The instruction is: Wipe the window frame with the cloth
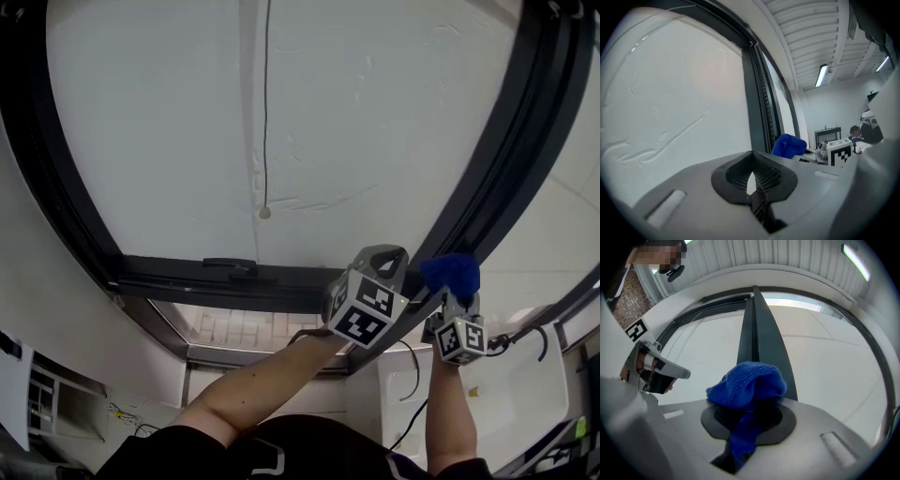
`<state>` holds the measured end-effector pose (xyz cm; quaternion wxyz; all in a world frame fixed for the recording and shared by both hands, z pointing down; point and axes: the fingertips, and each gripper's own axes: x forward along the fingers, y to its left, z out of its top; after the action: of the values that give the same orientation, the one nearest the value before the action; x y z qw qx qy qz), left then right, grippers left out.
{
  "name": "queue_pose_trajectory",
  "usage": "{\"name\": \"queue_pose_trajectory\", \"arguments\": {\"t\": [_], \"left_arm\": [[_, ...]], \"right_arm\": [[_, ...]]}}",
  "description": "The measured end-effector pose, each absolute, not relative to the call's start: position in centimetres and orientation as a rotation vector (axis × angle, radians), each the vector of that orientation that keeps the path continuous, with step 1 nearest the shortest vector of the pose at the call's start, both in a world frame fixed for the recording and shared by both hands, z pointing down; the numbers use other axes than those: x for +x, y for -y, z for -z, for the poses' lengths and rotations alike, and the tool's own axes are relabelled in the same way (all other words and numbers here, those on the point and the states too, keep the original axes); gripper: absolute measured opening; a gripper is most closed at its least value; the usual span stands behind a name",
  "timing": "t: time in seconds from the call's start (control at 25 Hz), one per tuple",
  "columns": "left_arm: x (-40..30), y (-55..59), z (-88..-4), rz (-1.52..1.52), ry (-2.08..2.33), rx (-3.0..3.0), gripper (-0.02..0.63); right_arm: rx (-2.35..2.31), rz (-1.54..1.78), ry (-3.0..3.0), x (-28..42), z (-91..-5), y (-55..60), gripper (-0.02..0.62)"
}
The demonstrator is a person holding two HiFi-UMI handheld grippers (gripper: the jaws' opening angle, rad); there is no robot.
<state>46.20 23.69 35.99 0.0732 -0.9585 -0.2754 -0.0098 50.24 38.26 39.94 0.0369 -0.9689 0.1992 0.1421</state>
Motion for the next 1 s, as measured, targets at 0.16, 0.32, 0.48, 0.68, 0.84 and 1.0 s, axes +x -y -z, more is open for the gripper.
{"name": "queue_pose_trajectory", "arguments": {"t": [0.16,0.32,0.48,0.68,0.84,1.0], "left_arm": [[46.5,-23.3,-37.2,0.034,0.817,-2.857,-0.006],[46.8,-23.4,-38.9,0.067,0.815,-2.836,-0.006],[47.1,-23.2,-40.6,0.108,0.790,-2.835,-0.006],[47.1,-23.5,-41.9,0.149,0.802,-2.808,-0.006],[46.8,-24.1,-42.5,0.153,0.823,-2.779,-0.006],[46.8,-24.0,-43.1,0.169,0.823,-2.771,-0.006]], "right_arm": [[-3.001,-0.351,-0.635,50.4,-43.9,-38.0,0.074],[-2.999,-0.287,-0.637,50.5,-46.5,-38.1,0.074],[-3.020,-0.196,-0.648,50.6,-49.4,-38.0,0.074],[-3.008,-0.087,-0.654,50.8,-52.8,-37.9,0.074],[-3.006,-0.027,-0.649,50.9,-54.9,-38.0,0.074],[-2.992,-0.012,-0.633,50.9,-55.5,-37.8,0.075]]}}
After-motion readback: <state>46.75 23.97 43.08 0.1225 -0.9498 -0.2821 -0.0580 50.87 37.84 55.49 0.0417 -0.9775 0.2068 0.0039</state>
